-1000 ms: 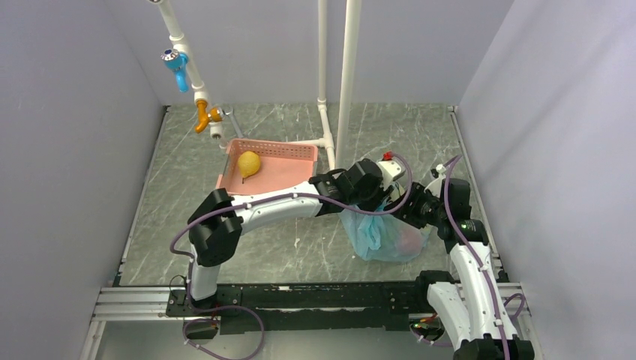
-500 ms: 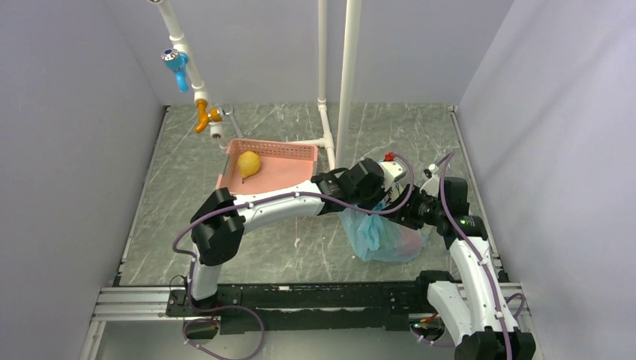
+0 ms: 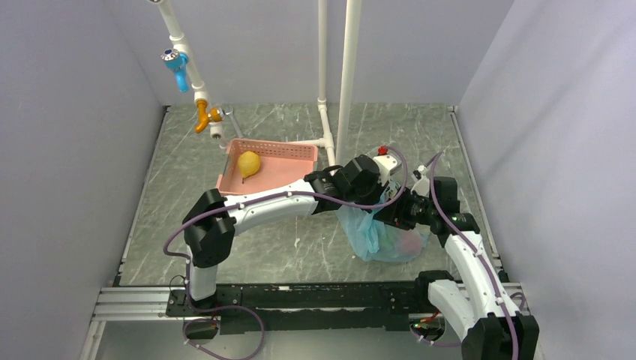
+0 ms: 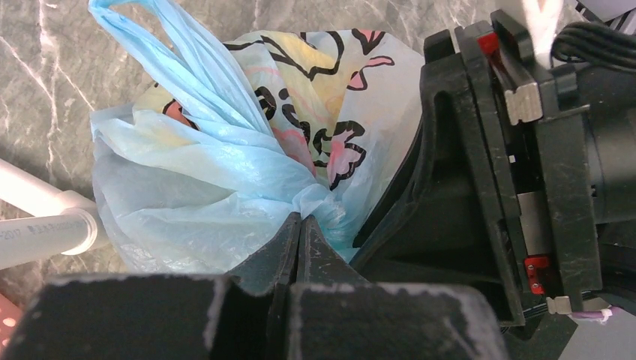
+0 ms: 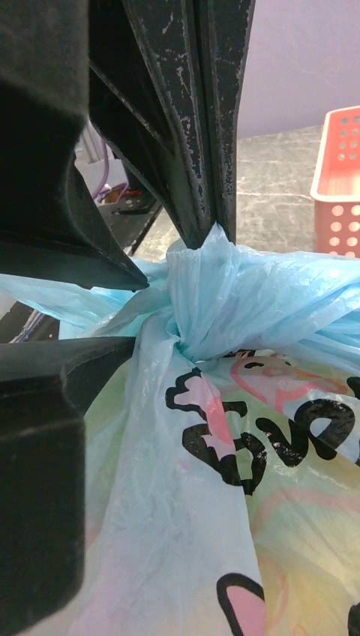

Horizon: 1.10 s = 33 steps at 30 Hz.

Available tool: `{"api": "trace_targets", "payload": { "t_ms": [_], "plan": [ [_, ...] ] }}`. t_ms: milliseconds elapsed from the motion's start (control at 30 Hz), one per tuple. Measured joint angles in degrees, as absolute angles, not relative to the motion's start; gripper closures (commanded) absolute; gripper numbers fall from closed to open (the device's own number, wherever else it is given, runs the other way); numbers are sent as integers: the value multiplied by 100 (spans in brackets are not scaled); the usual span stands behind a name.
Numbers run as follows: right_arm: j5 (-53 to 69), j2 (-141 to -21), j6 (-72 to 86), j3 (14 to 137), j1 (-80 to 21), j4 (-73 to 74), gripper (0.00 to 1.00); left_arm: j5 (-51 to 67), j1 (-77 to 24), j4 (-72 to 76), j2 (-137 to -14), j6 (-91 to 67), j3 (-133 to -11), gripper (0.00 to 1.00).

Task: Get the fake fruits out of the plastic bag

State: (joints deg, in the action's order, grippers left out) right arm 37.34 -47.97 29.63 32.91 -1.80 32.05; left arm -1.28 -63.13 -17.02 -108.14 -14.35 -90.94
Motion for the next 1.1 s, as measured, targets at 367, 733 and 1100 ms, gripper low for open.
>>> {"api": "trace_targets", "payload": {
  "t_ms": [367,733,1100],
  "plan": [
    [3474,-4246,3201,3188,-204,2943,100,-106,-6246,-1699,-10694,-1507,-8960,100],
    [1946,-2679,4187,2875,-215,3516,100,-913,-6143,-1509,-9786,-1782,-8191,100],
    [423,-2655,4209,3804,-220,4965,74,-1116,-6143,-1310,-9668,-1772,-8143,100]
  ]
}}
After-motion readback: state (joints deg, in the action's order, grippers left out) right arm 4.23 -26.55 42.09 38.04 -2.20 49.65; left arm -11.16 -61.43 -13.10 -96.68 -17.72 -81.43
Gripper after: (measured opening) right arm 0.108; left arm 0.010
